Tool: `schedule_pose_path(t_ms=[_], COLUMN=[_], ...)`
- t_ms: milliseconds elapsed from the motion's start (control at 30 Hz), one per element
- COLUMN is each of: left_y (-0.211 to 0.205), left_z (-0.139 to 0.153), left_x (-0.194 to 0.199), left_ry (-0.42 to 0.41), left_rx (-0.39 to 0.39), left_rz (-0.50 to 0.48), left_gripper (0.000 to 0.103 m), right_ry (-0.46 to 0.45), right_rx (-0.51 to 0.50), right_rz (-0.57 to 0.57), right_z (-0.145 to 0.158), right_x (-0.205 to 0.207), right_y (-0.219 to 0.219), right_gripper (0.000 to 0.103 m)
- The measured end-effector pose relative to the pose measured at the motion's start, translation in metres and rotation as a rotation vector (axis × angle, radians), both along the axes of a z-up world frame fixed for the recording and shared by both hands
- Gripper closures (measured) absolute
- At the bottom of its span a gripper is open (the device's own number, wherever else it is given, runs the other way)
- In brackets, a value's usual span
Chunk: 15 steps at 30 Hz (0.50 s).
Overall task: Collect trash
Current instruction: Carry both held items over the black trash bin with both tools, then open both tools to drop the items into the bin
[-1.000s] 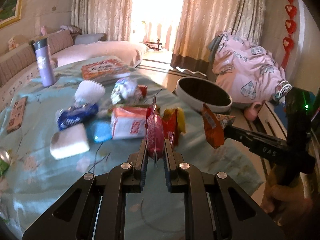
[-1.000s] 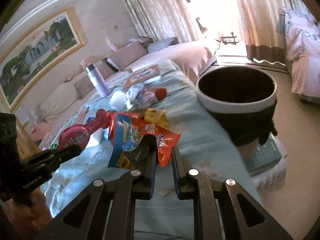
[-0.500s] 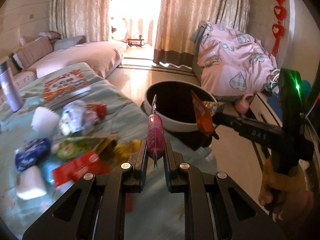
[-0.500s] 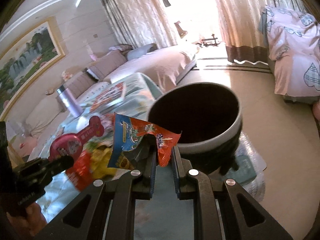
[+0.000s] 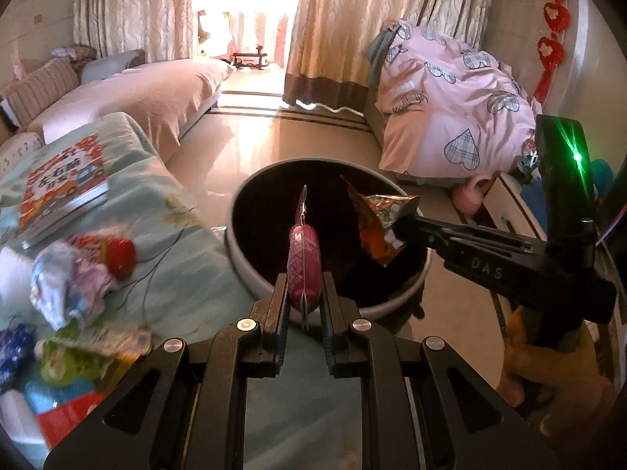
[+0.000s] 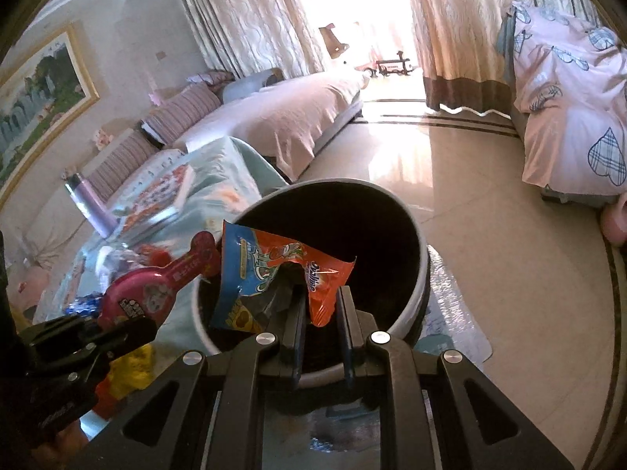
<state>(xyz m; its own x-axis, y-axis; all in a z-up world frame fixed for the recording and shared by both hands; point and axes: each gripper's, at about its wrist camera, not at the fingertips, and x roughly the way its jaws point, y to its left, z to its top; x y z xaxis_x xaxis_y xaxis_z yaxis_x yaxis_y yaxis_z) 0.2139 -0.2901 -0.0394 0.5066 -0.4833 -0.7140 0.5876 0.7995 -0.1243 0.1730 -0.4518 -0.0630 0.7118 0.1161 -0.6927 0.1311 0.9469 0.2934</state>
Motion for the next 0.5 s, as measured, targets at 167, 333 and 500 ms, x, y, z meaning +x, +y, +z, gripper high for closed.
schedule_pose_path(t_ms=[167, 333, 500], left_y=[-0.014, -0.018, -0.008], left_z=[-0.009, -0.016, -0.011], left_x=[0.019, 0.029, 0.019], left_ry=[0.036, 0.061, 0.041], left_rx=[0.009, 0.027, 0.011], left_rz=[0.004, 0.011, 0.025], left_gripper=[0.089, 0.062, 0.05], right_ry=[0.026, 0.057, 0.046], right_rx=[-0.017, -0.024, -0.014], right_rz=[0.0, 0.008, 0.001], right_z=[-0.003, -0.006, -0.002], right_x=[0.014, 0.024, 0.023], right_y=[-0.01, -0.014, -0.015], right_gripper=[0.084, 0.074, 0.053])
